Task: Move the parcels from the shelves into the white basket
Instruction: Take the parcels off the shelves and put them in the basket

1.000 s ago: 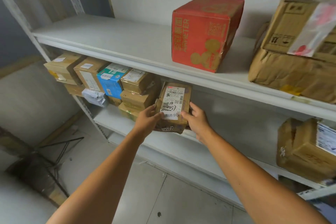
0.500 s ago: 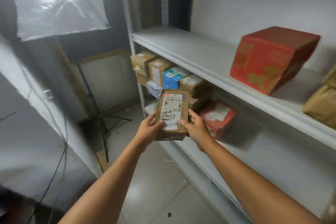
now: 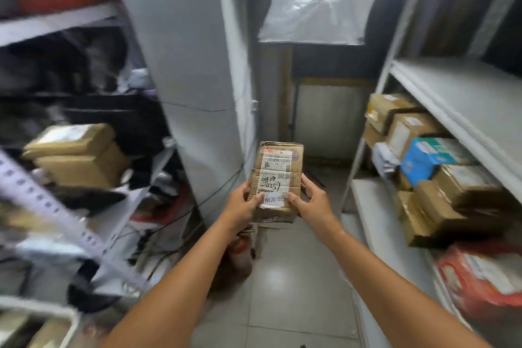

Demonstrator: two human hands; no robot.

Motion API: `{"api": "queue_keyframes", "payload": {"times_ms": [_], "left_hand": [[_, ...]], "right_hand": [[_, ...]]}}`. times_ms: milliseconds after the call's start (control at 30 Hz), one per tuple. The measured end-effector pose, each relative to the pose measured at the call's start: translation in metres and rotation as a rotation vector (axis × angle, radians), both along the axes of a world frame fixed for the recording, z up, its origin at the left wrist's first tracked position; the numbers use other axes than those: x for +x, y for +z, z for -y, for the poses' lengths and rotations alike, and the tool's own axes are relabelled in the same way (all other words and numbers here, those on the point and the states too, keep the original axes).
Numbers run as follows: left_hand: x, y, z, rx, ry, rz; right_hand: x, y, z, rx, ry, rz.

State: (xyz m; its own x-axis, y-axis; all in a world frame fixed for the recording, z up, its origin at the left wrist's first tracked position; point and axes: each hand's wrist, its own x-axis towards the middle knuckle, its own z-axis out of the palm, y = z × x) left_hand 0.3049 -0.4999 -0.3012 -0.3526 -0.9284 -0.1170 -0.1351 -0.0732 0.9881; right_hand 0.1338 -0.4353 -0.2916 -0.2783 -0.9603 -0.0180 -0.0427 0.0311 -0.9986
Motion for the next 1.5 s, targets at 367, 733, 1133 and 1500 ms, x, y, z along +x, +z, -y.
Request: {"api": "queue_keyframes", "payload": {"times_ms": [367, 733, 1133, 1500], "left_hand": [[0.193, 0.008, -0.166, -0.044, 0.651, 0.223], [0.383, -0.026, -0.245, 0.131, 1.105, 0.116], [0.569, -0.092, -0.179, 0.201, 1.253, 0.049], [0.720, -0.169, -0.094, 0.258, 1.520, 0.028]], "right_hand": [[0.190, 0.004, -0.045, 0.054, 0.692, 0.021], [0.427, -0.035, -0.055, 0.112, 1.098, -0.084], [0.634, -0.088, 0.035, 0.179, 1.253, -0.157], [0.830, -0.175, 0.141, 0.317, 1.447, -0.129]]}}
